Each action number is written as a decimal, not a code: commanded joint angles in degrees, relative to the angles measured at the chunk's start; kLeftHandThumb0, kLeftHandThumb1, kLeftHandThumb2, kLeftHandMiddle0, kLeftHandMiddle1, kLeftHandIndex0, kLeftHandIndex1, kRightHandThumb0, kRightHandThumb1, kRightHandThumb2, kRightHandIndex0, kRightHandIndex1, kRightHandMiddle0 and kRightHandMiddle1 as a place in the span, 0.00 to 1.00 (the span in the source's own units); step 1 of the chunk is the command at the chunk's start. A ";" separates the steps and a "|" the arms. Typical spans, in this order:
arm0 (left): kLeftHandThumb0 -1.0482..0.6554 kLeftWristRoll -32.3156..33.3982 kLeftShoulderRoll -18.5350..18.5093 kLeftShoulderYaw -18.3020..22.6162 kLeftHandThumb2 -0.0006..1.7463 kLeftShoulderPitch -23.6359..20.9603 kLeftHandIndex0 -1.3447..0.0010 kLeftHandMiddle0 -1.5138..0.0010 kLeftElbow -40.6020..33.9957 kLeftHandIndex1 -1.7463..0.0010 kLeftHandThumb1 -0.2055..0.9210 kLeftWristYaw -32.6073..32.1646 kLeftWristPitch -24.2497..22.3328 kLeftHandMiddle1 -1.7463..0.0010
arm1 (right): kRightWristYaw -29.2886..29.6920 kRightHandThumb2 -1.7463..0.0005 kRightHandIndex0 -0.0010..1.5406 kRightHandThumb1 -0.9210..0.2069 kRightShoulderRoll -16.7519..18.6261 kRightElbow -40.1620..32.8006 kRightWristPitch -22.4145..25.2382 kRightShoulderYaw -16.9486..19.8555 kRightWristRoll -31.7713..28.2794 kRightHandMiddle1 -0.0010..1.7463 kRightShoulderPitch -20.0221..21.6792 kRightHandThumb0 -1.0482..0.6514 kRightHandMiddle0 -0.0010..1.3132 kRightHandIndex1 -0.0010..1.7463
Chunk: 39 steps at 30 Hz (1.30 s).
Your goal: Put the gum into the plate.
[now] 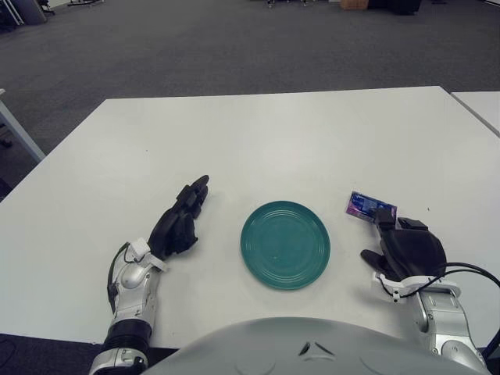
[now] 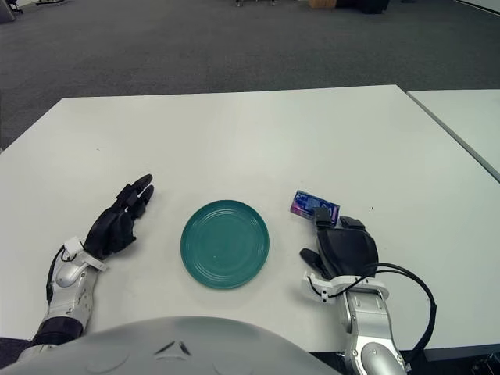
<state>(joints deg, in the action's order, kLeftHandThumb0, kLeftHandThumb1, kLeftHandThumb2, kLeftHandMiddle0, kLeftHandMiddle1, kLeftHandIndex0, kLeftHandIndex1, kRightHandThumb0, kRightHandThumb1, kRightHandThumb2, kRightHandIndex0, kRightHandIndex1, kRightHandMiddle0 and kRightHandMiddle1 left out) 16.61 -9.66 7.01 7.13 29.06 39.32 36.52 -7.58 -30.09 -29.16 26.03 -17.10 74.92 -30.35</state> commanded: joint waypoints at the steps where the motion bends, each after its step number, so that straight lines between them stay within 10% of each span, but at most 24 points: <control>1: 0.02 -0.11 0.94 -0.10 0.57 1.67 1.00 0.99 3.21 0.83 1.00 0.28 1.60 1.00 | -1.22 0.61 0.29 0.00 4.03 0.48 0.69 1.30 -1.38 0.38 -0.08 0.09 0.00 0.00; 39: 0.02 0.86 1.04 0.54 0.56 -0.49 1.00 1.00 6.64 0.84 1.00 0.95 1.69 1.00 | -2.93 0.62 0.28 0.00 2.73 -7.77 -2.61 5.35 -0.40 0.38 -3.82 0.09 0.00 0.00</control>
<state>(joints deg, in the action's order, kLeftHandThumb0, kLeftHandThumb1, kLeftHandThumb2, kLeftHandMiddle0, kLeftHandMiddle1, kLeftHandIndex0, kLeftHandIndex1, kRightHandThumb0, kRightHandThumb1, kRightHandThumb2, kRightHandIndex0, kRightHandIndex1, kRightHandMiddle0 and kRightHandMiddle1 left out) 17.79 -9.88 7.73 5.30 32.08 40.33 37.31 -10.14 -30.29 -35.73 23.84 -12.66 73.72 -32.59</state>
